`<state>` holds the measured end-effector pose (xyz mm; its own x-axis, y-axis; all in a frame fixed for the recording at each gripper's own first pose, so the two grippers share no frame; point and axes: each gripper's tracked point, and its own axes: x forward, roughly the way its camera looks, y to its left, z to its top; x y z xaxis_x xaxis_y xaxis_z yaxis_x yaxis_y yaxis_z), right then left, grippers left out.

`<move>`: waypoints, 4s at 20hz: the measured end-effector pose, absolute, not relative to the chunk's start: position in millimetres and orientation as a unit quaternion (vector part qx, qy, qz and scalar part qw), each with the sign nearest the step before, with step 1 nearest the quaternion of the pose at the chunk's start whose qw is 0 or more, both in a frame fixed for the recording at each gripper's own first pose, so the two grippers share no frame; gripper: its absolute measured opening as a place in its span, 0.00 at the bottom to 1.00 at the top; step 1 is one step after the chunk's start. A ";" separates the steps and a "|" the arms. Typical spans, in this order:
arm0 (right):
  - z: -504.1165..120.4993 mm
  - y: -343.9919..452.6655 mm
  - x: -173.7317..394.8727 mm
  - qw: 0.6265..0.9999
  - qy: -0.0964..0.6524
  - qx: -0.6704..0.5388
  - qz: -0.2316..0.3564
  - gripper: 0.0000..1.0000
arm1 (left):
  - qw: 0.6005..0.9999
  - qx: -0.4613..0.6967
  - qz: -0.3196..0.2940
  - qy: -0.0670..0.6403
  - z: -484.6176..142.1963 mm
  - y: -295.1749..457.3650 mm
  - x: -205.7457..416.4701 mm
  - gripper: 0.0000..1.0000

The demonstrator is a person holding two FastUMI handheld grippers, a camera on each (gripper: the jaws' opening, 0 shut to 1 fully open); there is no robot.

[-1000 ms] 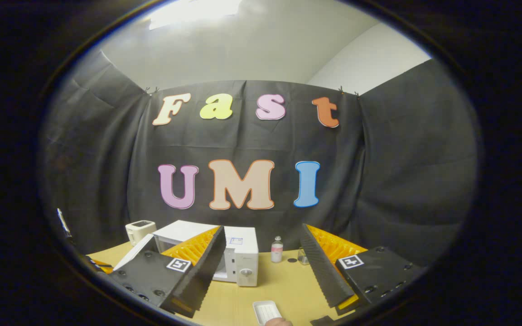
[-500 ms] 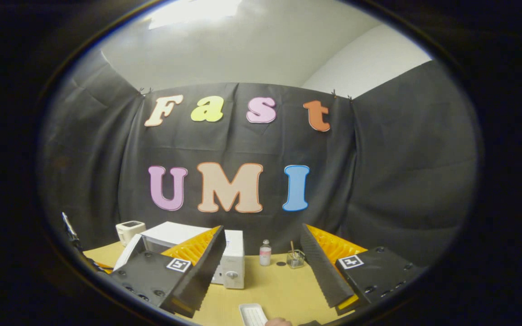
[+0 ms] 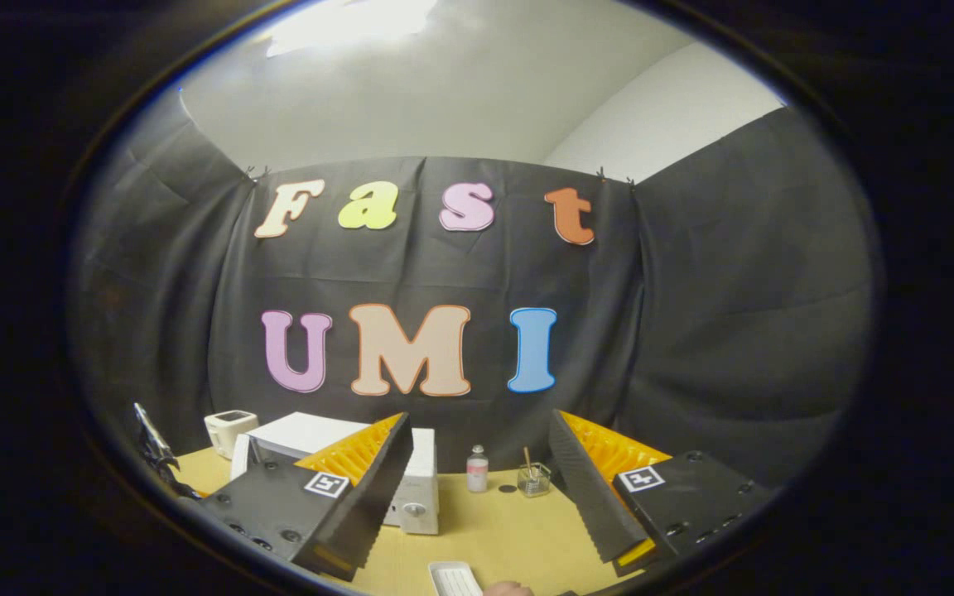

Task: Open the microwave oven with the left hand, put the food in, and close the microwave oven.

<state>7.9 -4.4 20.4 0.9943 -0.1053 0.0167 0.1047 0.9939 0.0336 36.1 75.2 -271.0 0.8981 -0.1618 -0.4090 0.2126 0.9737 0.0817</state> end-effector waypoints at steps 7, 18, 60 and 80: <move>21.0 -7.6 10.7 0.999 -0.007 0.015 -0.047 0.95 | 0.974 0.058 -0.099 0.193 -264.0 50.4 73.9 0.00; 13.3 -23.4 19.1 0.999 0.000 0.014 -0.045 0.95 | 0.976 0.050 -0.102 0.184 -267.3 10.0 119.7 0.01; -37.6 1.7 17.5 0.999 0.041 0.026 -0.004 0.95 | 0.984 0.027 -0.062 0.167 -268.5 -19.1 230.0 0.01; -42.9 22.2 17.4 0.996 0.043 0.049 0.056 0.95 | 0.997 -0.020 -0.073 0.025 -51.0 6.9 54.0 0.97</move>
